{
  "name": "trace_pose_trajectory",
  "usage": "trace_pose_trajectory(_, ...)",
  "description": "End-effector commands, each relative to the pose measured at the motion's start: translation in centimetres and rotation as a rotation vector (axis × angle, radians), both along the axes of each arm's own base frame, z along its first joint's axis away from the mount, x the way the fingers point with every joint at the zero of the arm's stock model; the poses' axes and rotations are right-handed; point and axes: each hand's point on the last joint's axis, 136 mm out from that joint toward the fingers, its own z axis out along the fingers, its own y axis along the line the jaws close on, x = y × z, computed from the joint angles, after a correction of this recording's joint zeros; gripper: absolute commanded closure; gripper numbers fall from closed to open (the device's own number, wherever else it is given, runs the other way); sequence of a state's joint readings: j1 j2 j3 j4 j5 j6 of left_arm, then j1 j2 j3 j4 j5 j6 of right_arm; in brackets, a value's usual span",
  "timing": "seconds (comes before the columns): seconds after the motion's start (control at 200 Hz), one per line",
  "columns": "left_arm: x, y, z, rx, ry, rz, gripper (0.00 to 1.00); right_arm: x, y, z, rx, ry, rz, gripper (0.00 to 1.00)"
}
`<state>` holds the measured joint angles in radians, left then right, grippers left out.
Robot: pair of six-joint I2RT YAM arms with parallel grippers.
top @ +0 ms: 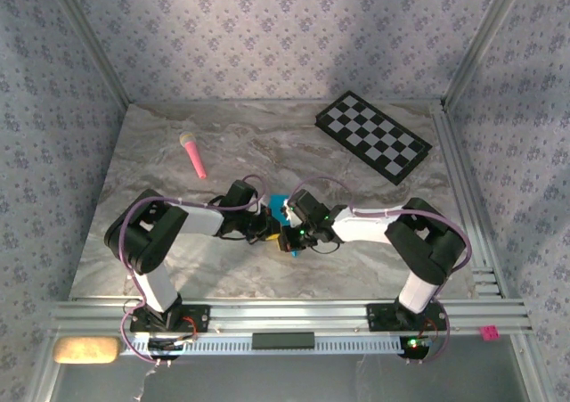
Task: Fold a paper plane with a square sheet of paper (pick it up from the middle)
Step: Third fold the triangle at the center of the table.
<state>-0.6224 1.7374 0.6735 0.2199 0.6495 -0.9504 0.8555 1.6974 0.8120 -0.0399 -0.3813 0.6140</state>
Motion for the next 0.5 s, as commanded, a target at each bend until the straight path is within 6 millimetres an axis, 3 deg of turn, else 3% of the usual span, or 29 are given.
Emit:
trace_pose_trajectory(0.0,-0.84,0.8,-1.87,0.069,0.046,-0.008,1.0,-0.39,-1.13,-1.29,-0.032,0.039,-0.037,0.97)
trace_pose_trajectory(0.495,-0.85,1.23,-2.54,0.103,0.064,0.004,1.0,-1.36,-2.07,-1.77,-0.005,0.061,-0.052,0.94)
